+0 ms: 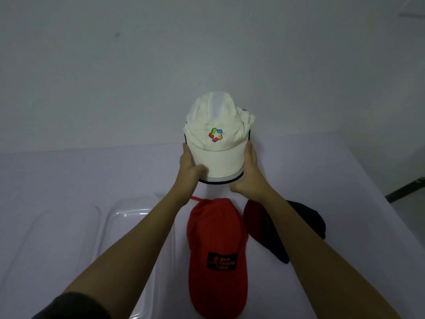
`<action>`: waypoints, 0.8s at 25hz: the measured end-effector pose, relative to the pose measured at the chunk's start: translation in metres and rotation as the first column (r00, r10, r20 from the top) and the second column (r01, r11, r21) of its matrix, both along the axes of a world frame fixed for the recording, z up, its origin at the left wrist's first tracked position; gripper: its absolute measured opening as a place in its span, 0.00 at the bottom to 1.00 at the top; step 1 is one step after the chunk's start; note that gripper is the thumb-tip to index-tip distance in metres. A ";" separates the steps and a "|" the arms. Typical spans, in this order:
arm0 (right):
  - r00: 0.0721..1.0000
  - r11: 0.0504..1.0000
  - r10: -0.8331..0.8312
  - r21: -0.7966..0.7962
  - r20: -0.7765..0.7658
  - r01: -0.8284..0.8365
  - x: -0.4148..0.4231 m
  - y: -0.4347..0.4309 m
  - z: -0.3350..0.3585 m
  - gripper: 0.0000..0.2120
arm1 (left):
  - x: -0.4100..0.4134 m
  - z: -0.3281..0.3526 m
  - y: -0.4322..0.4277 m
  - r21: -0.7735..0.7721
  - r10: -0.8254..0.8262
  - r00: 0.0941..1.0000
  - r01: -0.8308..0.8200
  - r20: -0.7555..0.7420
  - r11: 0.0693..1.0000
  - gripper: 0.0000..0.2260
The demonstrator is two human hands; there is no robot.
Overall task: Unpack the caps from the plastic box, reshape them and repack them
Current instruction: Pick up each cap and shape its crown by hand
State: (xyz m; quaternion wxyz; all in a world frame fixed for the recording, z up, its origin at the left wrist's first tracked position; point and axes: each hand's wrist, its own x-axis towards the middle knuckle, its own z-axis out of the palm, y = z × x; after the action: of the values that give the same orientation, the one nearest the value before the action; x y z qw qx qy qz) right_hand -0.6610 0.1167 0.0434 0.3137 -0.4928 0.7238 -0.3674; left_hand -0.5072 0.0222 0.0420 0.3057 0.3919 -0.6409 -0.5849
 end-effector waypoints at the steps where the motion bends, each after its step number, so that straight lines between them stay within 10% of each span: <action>1: 0.999 1.000 0.014 -0.003 -0.050 -0.014 0.000 0.002 -0.003 0.60 | 0.002 0.001 0.004 -0.044 -0.039 0.998 0.041 0.046 0.998 0.40; 8: 0.820 0.973 -0.218 -0.185 -0.529 0.139 0.013 0.009 -0.036 0.37 | 0.004 -0.002 0.019 -0.255 -0.170 0.930 0.260 0.325 0.932 0.58; 13: 0.795 0.977 -0.201 -0.178 -0.573 0.118 0.021 0.011 -0.032 0.38 | -0.002 -0.009 0.036 -0.597 0.145 0.906 0.134 0.397 0.791 0.31; 20: 0.802 0.944 -0.320 -0.245 -0.505 0.223 0.034 0.010 -0.026 0.36 | -0.005 -0.034 0.033 -0.763 0.330 0.911 -0.025 0.249 0.646 0.22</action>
State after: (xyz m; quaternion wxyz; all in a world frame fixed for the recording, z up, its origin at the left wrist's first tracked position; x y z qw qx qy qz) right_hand -0.6272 0.1270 0.0174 -0.0018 -0.4920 0.8108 -0.3171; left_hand -0.5119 0.0555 0.0077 0.3705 0.3962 -0.8259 -0.1539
